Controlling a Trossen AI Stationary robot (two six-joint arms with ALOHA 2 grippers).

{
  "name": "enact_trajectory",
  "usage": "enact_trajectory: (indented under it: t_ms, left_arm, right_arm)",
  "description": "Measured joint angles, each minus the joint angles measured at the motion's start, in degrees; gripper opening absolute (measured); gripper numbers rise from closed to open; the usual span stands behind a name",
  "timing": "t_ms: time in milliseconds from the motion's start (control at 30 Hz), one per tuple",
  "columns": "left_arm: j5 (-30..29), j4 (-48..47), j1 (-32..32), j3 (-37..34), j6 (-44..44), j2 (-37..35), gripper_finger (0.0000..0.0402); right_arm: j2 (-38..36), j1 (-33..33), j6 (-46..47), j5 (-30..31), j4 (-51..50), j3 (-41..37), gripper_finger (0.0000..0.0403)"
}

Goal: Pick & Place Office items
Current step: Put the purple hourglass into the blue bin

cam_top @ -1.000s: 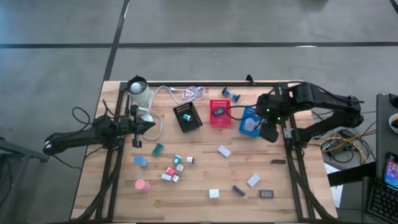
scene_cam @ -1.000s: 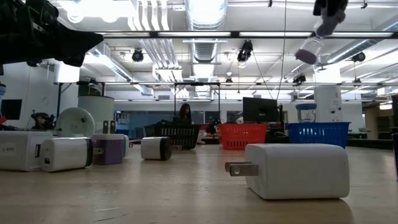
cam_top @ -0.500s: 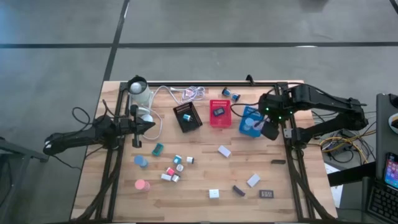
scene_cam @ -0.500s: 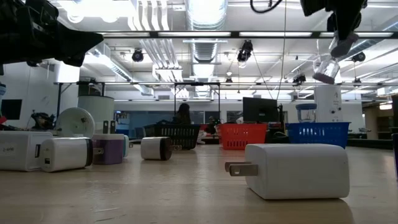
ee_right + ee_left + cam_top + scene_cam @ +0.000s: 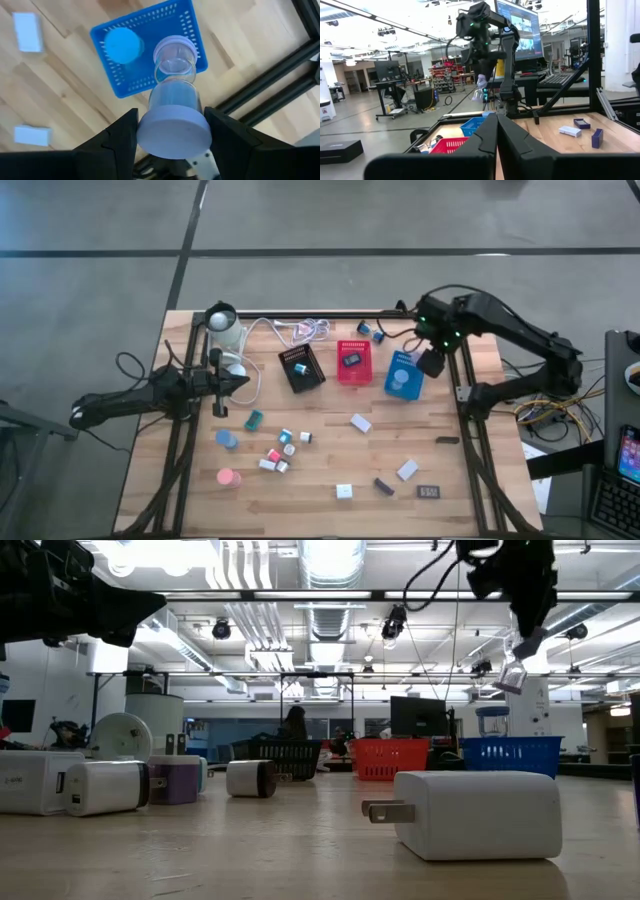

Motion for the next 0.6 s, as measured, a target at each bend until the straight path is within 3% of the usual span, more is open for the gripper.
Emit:
enact_trajectory:
  t_ms: [233, 600]
  left_arm:
    - [0.0, 0.0, 0.0, 0.0, 0.0, 0.0, 0.0014]
    - [0.0, -0.6, 0.0, 0.0, 0.5, 0.0, 0.0009]
  right_arm:
    - [7.6, -5.4, -9.6, -0.9, 0.6, 0.5, 0.0194]
    - [14.2, -8.0, -18.9, -3.8, 5.2, 0.9, 0.0194]
